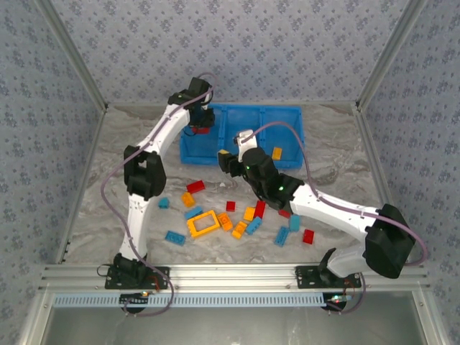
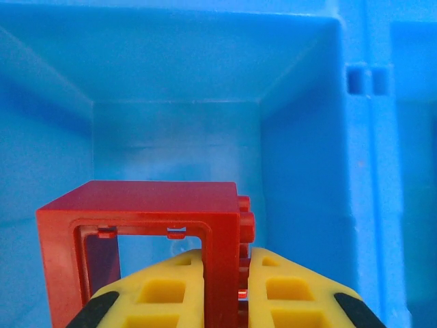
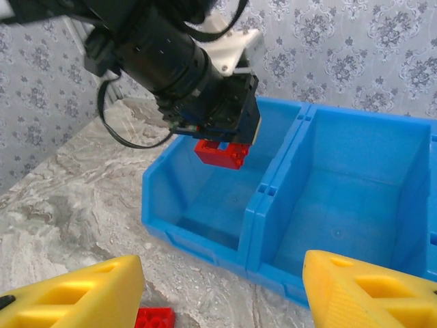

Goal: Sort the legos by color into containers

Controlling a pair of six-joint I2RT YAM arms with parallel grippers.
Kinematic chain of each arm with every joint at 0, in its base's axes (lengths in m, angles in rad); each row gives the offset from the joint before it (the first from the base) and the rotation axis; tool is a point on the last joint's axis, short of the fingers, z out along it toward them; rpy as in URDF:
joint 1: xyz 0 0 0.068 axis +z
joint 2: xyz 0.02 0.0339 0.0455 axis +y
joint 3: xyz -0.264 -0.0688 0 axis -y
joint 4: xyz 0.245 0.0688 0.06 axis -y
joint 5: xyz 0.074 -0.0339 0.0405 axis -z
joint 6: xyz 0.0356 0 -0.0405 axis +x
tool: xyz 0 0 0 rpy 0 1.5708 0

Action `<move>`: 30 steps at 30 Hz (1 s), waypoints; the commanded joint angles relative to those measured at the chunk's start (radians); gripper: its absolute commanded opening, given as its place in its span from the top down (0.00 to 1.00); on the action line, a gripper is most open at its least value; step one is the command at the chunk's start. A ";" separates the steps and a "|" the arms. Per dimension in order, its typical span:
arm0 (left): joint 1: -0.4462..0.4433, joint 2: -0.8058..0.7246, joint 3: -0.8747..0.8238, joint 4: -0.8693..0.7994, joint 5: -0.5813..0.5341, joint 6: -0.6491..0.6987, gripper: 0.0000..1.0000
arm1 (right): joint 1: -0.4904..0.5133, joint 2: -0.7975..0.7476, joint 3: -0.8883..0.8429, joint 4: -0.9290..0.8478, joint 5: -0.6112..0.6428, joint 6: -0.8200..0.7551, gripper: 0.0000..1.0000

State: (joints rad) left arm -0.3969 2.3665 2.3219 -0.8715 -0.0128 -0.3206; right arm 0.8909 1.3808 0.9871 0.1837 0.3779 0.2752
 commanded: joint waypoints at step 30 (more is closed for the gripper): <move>0.003 0.168 0.109 -0.016 -0.073 0.028 0.73 | 0.164 0.155 0.135 -0.019 0.066 -0.141 0.33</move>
State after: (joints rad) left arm -0.3935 2.5286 2.3825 -0.8642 -0.0696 -0.3000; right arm 1.0515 1.5318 1.0931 0.1722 0.4049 0.1593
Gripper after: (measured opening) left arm 0.242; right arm 0.668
